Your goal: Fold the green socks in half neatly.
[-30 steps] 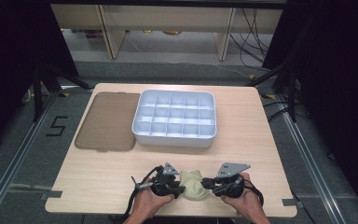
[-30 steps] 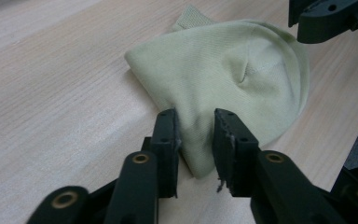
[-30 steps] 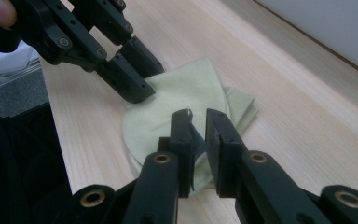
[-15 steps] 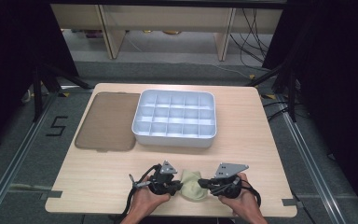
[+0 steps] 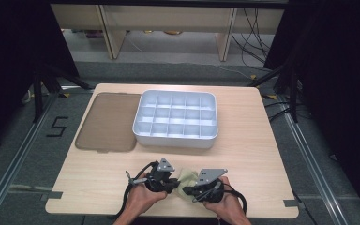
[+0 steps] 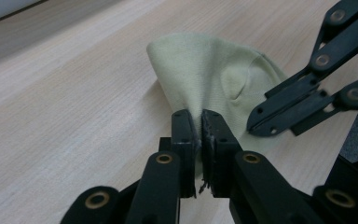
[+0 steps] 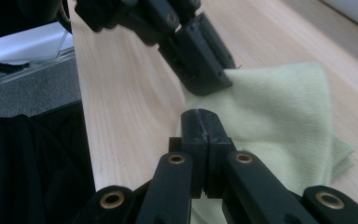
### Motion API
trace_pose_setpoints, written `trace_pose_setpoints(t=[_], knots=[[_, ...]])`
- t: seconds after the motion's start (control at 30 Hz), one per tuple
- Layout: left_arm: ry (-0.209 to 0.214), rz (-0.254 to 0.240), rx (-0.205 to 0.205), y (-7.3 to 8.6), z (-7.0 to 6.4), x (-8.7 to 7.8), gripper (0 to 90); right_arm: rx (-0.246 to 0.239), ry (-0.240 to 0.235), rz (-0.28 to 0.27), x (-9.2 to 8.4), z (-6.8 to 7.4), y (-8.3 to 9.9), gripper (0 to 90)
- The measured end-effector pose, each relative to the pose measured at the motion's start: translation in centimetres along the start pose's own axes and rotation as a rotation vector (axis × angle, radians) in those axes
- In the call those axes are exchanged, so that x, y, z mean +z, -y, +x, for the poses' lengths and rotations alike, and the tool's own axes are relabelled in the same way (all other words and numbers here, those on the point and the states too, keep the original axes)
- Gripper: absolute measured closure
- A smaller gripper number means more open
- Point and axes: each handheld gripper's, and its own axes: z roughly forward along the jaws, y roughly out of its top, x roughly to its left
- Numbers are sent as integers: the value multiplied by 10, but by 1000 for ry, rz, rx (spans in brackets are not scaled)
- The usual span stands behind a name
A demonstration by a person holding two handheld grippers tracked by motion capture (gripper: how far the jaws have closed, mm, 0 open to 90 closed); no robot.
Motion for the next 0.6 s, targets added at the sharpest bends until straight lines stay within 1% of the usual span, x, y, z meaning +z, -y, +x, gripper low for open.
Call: trace_pose_setpoints(t=[0.13,0.17,0.2,0.23,0.27,0.3,0.37,0.43,0.47,0.5,0.53,0.57,0.6], knots=[[5,1,4,0,0,1,835,-2,7,15,5,0,1,900],[6,4,9,0,0,1,835,-16,4,26,6,-2,1,900],[-9,11,9,0,-1,1,835,-14,11,40,9,-2,3,900],[-9,11,9,0,-1,1,834,-14,11,40,9,-2,3,900],[-10,12,18,1,-2,2,834,-18,9,39,10,-3,3,900],[-20,22,28,0,-2,1,833,-12,11,35,10,-3,3,900],[-22,24,31,0,-2,1,833,-6,12,28,7,-4,3,900],[-23,24,30,0,-2,1,832,6,29,0,1,-8,0,900],[-23,24,30,0,-2,1,832,6,29,0,1,-8,0,900],[-23,24,31,0,-2,1,832,11,45,-16,-2,-12,-1,900],[-32,20,28,0,-3,1,831,20,84,-47,-7,-21,-3,900],[-32,28,56,-1,-3,0,831,43,104,-52,-9,-24,-4,900],[-32,19,45,-1,-4,0,830,45,113,-53,-11,-28,-4,900]])
